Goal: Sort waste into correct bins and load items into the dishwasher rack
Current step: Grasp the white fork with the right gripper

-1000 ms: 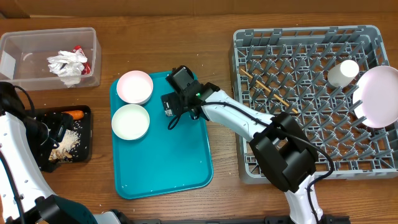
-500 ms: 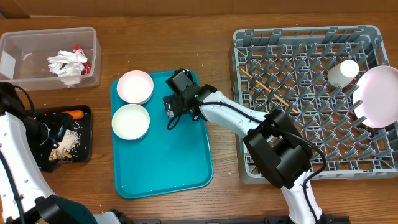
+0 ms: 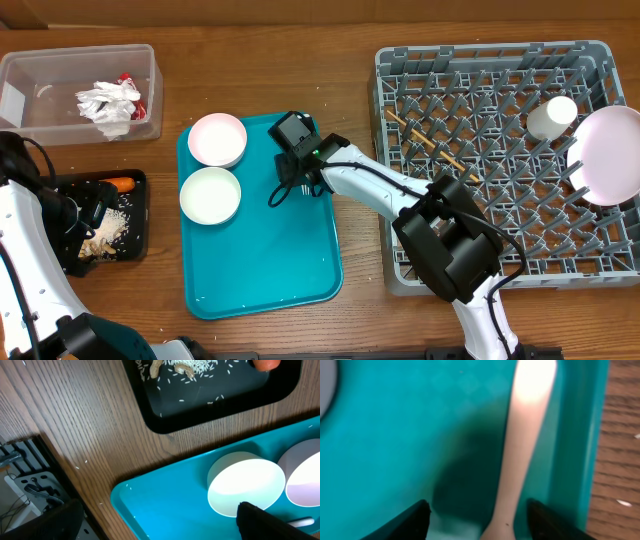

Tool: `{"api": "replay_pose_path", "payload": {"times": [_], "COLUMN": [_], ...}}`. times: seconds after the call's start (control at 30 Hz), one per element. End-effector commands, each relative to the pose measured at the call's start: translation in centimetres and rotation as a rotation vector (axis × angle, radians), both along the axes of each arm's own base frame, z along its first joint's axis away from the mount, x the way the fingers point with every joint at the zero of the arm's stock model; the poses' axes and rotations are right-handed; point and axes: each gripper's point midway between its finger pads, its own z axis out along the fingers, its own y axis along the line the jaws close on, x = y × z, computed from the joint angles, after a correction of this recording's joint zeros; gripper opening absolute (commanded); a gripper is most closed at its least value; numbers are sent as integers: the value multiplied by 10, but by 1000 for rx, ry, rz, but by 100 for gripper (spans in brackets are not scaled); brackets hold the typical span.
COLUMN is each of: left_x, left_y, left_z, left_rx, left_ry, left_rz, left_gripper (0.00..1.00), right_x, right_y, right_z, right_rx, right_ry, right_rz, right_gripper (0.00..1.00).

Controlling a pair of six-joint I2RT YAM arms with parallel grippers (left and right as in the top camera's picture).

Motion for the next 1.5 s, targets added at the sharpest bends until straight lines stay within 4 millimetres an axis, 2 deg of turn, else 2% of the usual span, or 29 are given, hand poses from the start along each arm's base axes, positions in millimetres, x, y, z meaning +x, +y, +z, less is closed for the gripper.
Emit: {"api": "replay_pose_path", "payload": {"times": [0.0,0.1,0.33,0.47,0.83,1.03,1.23,1.47], "left_x": [0,0,0,0,0,0,0,0], "left_y": [0,0,0,0,0,0,0,0], "left_z": [-1,-1,-1,-1,-1,-1,-1,-1], "left_rx": [0,0,0,0,0,0,0,0], "left_ry": [3,4,3,3,3,3,3,3], "left_rz": [-16,-15,-16,-16,-16,-16,-16,-16], "left_gripper": [100,100,100,100,100,100,100,100], "right_x": [-14,-19,-34,-43,-46,-43,-44,-41], "right_y": [-16,-19,-13,-2,-2,0,0,3], "right_z": [-24,-26,-28,-28,-27,-19,-16,10], "right_rx": [-52,-62,-67,-50,-55,-56,-57,-20], "right_ry": [72,94,129,150,155,156,159,124], "right_rz": [-106,-130,-100,-71,-64,-64,-64,-62], "right_gripper": [59,52,50,45,31,17,12,5]}}
